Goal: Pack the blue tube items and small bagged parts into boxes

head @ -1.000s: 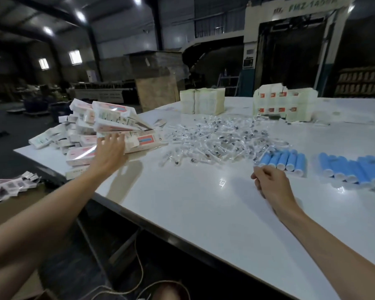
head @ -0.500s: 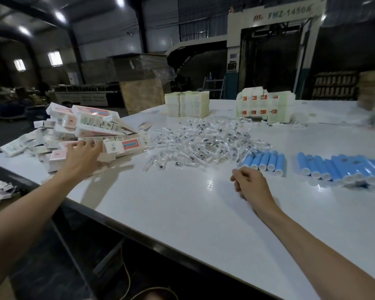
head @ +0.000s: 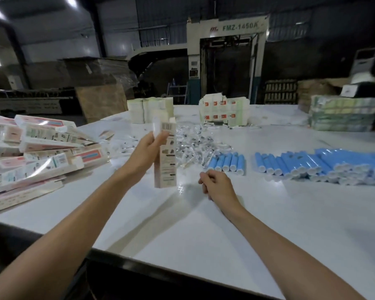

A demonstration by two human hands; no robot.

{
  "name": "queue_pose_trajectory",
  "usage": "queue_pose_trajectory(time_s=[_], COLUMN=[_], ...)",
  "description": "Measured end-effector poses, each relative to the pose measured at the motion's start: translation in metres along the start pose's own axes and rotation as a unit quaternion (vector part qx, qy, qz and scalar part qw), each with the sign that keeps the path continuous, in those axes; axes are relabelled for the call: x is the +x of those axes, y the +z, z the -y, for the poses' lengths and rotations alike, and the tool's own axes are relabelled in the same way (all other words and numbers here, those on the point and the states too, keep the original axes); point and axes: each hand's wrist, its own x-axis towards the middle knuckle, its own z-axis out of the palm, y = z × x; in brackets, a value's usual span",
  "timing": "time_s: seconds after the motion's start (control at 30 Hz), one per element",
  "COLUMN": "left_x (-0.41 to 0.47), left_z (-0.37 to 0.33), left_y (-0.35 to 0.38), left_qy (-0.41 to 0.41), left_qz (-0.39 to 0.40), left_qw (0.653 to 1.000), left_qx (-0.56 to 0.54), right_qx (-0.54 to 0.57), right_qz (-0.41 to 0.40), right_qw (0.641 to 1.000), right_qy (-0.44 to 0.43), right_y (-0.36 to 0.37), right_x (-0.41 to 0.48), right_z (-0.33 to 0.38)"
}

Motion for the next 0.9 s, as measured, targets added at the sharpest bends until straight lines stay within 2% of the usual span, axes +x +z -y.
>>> queue_pose_trajectory(time_s=[0.1,0.27,0.33,0.47,0.6,0.67,0.8,0.83,0.9], left_x=[0.006,0.007,0.006,0.001,-0.002,-0.004,-0.006,-0.006,-0.006], left_z=[0.003,0.023,0.037,0.059,0.058,0.057,0.053,0.052,0.051], left_y=[0.061,0.119,0.125,0.131,0.128,0.128,0.129,0.128,0.127], left_qy=[-0.046,-0.117,-0.144,-0.188,-0.18,-0.174,-0.164,-0.159,-0.14], left_qz=[0.032,0.003,-0.002,0.022,0.027,0.041,0.062,0.066,0.076], left_qw=[0.988,0.959,0.94,0.924,0.902,0.902,0.906,0.907,0.918], left_qx=[-0.143,-0.258,-0.308,-0.334,-0.393,-0.394,-0.386,-0.384,-0.363], right_qx=[-0.028,-0.135,-0.191,-0.377,-0.439,-0.46,-0.483,-0.505,-0.592], right_qz=[-0.028,-0.167,-0.189,-0.071,0.007,0.017,-0.027,-0.028,-0.024], right_qw=[0.999,0.976,0.963,0.923,0.898,0.887,0.875,0.862,0.805], right_qy=[-0.001,0.024,0.025,0.024,0.039,0.032,-0.013,-0.017,-0.021], right_y=[-0.001,-0.019,-0.036,-0.068,-0.084,-0.086,-0.083,-0.082,-0.081], right_x=[-0.001,0.004,0.015,0.041,0.051,0.047,0.035,0.031,0.022], right_z=[0.006,0.01,0.009,0.0,-0.013,-0.017,-0.017,-0.014,-0.007])
